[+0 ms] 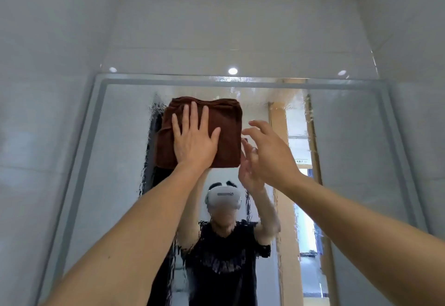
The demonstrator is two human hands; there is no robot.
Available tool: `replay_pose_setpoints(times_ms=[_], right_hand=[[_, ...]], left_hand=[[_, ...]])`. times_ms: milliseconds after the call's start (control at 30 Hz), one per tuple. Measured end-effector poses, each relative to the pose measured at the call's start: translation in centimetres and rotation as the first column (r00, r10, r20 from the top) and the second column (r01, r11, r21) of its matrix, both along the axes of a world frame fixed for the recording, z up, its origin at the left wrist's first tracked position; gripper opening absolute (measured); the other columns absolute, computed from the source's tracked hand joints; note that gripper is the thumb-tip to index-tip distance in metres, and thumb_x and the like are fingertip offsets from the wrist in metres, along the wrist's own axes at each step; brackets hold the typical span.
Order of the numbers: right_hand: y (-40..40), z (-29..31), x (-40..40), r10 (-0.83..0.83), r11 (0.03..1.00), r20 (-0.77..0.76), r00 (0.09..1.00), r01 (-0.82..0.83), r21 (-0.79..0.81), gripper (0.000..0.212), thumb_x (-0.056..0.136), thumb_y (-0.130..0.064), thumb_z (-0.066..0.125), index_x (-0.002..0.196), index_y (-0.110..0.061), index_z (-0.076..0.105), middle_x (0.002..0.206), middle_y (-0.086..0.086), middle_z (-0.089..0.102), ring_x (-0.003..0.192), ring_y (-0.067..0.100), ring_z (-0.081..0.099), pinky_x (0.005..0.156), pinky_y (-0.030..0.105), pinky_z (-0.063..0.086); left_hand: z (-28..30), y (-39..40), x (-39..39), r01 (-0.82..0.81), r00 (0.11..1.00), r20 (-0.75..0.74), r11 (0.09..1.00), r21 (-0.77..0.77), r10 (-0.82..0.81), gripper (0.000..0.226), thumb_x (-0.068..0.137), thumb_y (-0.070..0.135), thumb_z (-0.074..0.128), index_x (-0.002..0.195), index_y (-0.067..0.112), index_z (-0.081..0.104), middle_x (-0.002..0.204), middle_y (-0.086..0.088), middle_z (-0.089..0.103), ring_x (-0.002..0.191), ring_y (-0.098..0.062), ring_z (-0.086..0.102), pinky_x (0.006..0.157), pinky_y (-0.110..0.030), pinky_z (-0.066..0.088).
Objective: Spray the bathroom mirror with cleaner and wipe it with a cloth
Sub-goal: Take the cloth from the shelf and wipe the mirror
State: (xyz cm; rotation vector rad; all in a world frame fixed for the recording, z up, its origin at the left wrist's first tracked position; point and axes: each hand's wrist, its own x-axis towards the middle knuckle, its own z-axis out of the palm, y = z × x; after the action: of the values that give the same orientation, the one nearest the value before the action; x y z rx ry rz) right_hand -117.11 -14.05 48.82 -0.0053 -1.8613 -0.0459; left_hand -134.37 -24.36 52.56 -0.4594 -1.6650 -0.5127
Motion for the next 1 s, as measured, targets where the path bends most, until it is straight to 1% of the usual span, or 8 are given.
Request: replay_pose_setpoints(times_ms=[100,200,433,500,633,800,900,1000], right_hand=[[0.4,1.5,0.5,-0.073,0.995,0.009,0.997,0.072,0.063,0.046,0.098,-0.010,0.052,0.144,-0.017,0.050,0.158,-0.002,0.037,0.141,0.021,0.039,0.111,0.036,0.039],[0.5,3.1,1.0,-0.107,0.990,-0.032,0.994,0.110,0.083,0.050,0.095,-0.006,0.049,0.144,-0.016,0.049,0.157,-0.001,0.039,0.144,0.020,0.035,0.114,0.035,0.033],[-1.3,3.8,1.3,0.039,0.990,-0.134,0.990,-0.020,0.141,0.046,0.095,-0.003,0.046,0.139,-0.014,0.057,0.148,-0.001,0.050,0.136,0.016,0.044,0.110,0.022,0.029],[-1.8,4.1,0.9,0.052,0.993,-0.140,0.989,-0.036,0.115,0.048,0.093,-0.001,0.047,0.137,-0.015,0.059,0.150,-0.001,0.048,0.136,0.018,0.044,0.110,0.027,0.034],[-2.7,3.9,1.0,-0.019,0.990,-0.088,0.996,0.031,0.134,0.044,0.097,-0.006,0.052,0.138,-0.022,0.057,0.154,-0.007,0.041,0.139,0.014,0.040,0.108,0.020,0.029],[-3.3,3.5,1.5,-0.061,0.984,-0.024,0.998,0.064,0.167,0.044,0.101,-0.012,0.048,0.143,-0.024,0.052,0.157,-0.008,0.038,0.141,0.013,0.038,0.111,0.025,0.031],[-4.0,4.1,1.5,-0.068,0.983,-0.020,0.997,0.071,0.170,0.046,0.099,-0.008,0.047,0.142,-0.021,0.053,0.154,-0.007,0.041,0.137,0.016,0.043,0.107,0.026,0.035],[-4.5,4.5,1.2,-0.016,0.988,-0.061,0.998,0.025,0.152,0.045,0.095,-0.006,0.048,0.137,-0.018,0.057,0.148,-0.005,0.048,0.128,0.018,0.050,0.101,0.029,0.041]], left_hand=[[3.8,0.3,0.3,-0.015,0.994,0.110,0.990,0.138,0.000,0.069,0.103,0.052,0.020,0.159,0.013,0.012,0.168,-0.011,0.004,0.155,-0.024,-0.002,0.124,-0.052,-0.003],[4.8,3.2,2.2,0.036,0.997,0.066,0.988,0.152,-0.047,0.077,0.101,0.056,0.016,0.159,0.006,0.010,0.167,-0.012,0.005,0.155,-0.024,-0.001,0.124,-0.050,-0.001],[2.0,4.3,3.2,0.040,0.975,-0.189,0.935,-0.353,-0.113,0.083,0.091,0.056,0.001,0.158,0.008,0.012,0.166,-0.011,0.014,0.155,-0.027,-0.001,0.125,-0.048,0.004],[3.1,1.7,1.2,0.020,0.980,-0.183,0.950,-0.311,-0.080,0.085,0.092,0.063,0.008,0.158,0.009,0.017,0.165,-0.011,0.018,0.155,-0.026,0.004,0.125,-0.047,0.003],[5.5,-5.8,-4.2,-0.042,0.998,-0.036,0.998,0.055,0.044,0.079,0.097,0.063,0.020,0.158,0.012,0.021,0.164,-0.012,0.023,0.153,-0.029,0.013,0.124,-0.051,0.005],[8.4,-6.4,-4.4,-0.026,0.980,0.193,0.949,0.314,-0.037,0.075,0.100,0.061,0.019,0.160,0.016,0.011,0.166,-0.016,0.009,0.154,-0.033,0.003,0.123,-0.055,0.000],[10.0,-2.6,-1.9,-0.001,0.989,0.142,0.963,0.271,-0.039,0.080,0.097,0.065,0.016,0.160,0.016,0.011,0.166,-0.020,0.006,0.153,-0.036,0.000,0.123,-0.054,-0.003],[10.0,2.1,1.3,0.024,1.000,-0.006,0.999,0.033,-0.024,0.076,0.099,0.061,0.016,0.160,0.019,0.000,0.166,-0.018,-0.006,0.154,-0.033,-0.009,0.122,-0.052,-0.010]])
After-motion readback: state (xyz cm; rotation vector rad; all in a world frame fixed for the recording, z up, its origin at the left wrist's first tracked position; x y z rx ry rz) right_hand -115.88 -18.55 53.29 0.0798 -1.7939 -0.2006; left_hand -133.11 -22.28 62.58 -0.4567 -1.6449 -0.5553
